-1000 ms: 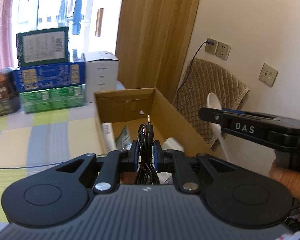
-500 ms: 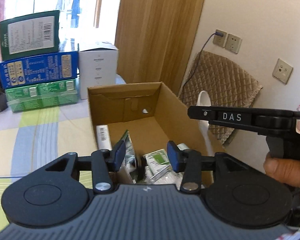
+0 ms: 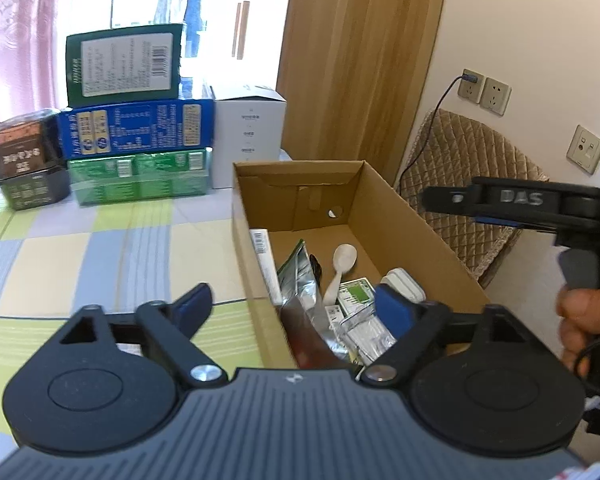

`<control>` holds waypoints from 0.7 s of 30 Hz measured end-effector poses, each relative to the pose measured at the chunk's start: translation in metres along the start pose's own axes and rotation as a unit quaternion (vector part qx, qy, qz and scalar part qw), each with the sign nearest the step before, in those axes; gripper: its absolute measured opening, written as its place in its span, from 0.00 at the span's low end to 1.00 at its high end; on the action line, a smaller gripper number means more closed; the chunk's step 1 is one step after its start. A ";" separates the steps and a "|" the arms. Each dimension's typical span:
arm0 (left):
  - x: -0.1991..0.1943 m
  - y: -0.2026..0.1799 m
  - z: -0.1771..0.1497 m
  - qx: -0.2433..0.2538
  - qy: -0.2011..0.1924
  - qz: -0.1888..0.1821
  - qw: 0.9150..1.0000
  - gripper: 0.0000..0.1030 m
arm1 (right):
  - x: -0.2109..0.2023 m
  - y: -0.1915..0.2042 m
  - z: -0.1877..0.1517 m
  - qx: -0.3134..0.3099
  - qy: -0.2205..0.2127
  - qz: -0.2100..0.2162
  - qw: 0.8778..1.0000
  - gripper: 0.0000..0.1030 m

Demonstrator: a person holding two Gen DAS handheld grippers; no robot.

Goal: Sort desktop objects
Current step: 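Withdraw both tools from the cardboard box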

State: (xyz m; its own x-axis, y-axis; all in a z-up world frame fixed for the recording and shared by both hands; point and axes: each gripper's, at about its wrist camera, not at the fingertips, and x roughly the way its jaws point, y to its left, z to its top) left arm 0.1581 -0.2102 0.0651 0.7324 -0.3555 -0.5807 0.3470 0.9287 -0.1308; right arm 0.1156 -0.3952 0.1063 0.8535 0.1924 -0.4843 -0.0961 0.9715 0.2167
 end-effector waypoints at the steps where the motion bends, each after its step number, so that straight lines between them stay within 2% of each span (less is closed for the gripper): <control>1: -0.006 -0.001 -0.002 0.001 -0.001 0.004 1.000 0.92 | -0.009 0.003 -0.003 -0.004 -0.002 -0.004 1.000 0.92; 3: -0.019 -0.004 -0.004 0.007 -0.004 0.007 1.000 0.99 | -0.026 0.010 -0.009 -0.013 -0.004 -0.010 1.000 0.97; 8: -0.050 -0.010 -0.009 0.005 0.003 0.020 1.000 0.99 | -0.064 0.023 -0.026 -0.035 0.009 -0.029 0.999 0.98; 15: -0.090 -0.017 -0.019 -0.010 0.007 0.033 0.999 0.99 | -0.104 0.031 -0.049 -0.036 0.031 -0.032 0.998 0.98; 21: -0.114 -0.021 -0.032 -0.024 0.016 0.024 0.999 0.99 | -0.129 0.032 -0.062 -0.024 0.040 -0.032 0.998 0.98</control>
State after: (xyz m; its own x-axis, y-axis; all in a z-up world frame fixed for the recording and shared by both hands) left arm 0.0488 -0.1858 0.1081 0.7276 -0.3082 -0.6129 0.2829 0.9487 -0.1412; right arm -0.0296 -0.3799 0.1232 0.8149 0.1382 -0.5629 -0.0690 0.9874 0.1424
